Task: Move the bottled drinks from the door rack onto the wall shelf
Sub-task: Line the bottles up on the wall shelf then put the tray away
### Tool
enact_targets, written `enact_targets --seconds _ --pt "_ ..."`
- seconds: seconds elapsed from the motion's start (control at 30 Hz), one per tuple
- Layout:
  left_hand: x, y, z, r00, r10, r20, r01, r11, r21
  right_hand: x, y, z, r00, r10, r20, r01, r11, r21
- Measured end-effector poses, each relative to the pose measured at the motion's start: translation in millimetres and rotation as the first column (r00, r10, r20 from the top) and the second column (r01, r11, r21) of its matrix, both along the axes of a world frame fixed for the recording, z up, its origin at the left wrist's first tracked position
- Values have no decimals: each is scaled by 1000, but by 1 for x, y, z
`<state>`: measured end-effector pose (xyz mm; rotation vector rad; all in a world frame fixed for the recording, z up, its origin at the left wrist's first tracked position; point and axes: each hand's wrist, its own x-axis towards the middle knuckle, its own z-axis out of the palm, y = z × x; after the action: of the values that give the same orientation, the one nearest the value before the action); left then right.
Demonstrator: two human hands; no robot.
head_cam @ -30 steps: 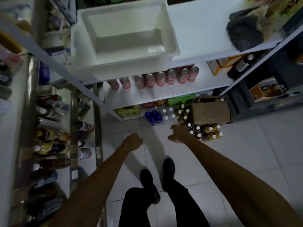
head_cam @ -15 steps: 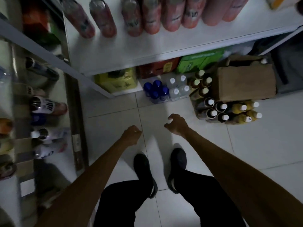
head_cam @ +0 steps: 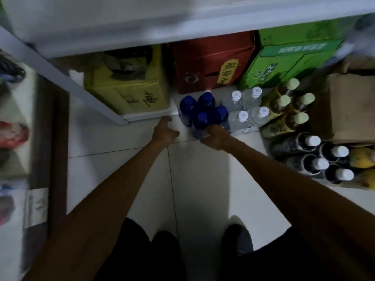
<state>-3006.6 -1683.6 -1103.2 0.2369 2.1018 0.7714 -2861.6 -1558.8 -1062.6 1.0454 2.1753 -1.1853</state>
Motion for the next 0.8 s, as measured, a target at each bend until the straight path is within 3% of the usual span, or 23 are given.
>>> enact_targets --seconds 0.17,0.33,0.43,0.63,0.8 --pt "-29 70 -4 980 -170 -105 182 976 122 -20 34 -28 993 113 24 -113 993 15" --pt "-22 76 -1 910 -310 -275 328 945 20 -15 37 4 993 81 86 -83 996 15" --pt "-19 60 10 924 -249 -289 269 963 31 -14 32 12 998 27 64 -26 1000 -10" --pt "-25 28 70 993 -9 -121 31 983 182 -20 7 9 996 -63 57 62 998 15" --pt "-13 3 128 977 201 -65 -147 869 472 -35 -17 -11 952 -287 -105 291 956 24"
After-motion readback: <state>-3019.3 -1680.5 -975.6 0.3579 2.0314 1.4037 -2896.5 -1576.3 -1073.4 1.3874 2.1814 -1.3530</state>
